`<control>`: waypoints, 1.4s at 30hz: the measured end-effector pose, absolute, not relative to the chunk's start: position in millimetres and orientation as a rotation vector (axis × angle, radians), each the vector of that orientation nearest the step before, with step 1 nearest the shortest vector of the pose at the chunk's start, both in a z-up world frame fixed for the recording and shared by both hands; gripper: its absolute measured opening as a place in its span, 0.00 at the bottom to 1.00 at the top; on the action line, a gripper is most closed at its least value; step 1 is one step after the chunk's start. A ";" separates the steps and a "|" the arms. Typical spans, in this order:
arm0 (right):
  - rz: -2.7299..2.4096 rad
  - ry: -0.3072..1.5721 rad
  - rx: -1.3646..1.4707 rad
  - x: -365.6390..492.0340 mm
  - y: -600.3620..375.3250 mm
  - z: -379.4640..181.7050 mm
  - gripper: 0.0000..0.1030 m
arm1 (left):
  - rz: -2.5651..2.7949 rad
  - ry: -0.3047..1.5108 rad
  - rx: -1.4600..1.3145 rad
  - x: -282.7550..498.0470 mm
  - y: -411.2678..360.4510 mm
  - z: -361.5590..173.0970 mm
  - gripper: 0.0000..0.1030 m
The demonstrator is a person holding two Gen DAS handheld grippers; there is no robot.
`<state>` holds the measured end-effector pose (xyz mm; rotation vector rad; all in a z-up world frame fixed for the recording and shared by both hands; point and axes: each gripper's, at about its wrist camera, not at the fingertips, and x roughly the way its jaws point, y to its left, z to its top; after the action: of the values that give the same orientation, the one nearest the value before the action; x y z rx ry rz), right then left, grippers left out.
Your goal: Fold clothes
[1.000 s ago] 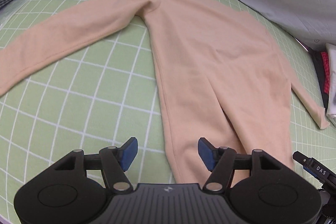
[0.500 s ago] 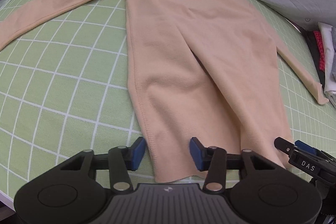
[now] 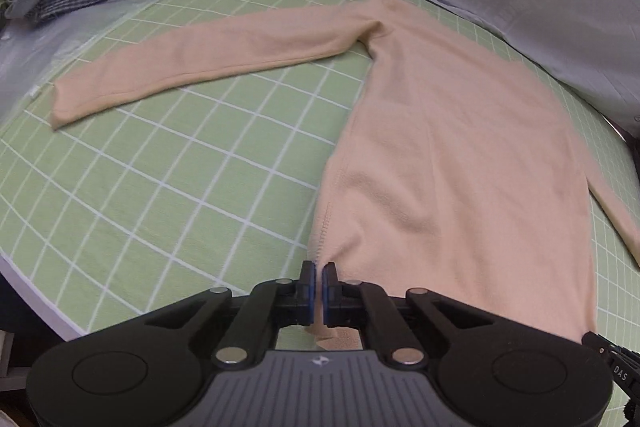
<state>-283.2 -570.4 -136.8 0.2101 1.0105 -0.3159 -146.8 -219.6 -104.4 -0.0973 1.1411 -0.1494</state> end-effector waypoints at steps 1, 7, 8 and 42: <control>-0.314 1.016 0.212 -285.8 -566.3 -136.0 0.04 | -0.141 1.155 -0.108 -146.3 -210.4 -106.6 0.03; -0.345 1.060 0.242 -288.8 -546.8 -143.3 0.04 | -0.143 1.253 -0.152 -139.6 -186.0 -127.1 0.09; -0.356 1.063 0.240 -287.5 -545.7 -142.6 0.05 | -0.151 1.263 -0.151 -137.6 -186.4 -127.4 0.09; -0.793 0.790 0.557 -267.5 -766.2 -136.5 1.00 | -0.255 1.116 -0.011 -61.1 -372.9 -94.2 0.90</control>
<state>-267.5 -766.2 -136.5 0.5568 0.7901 -0.7929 -61.1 -372.9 -94.2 -0.0105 1.1159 -0.2553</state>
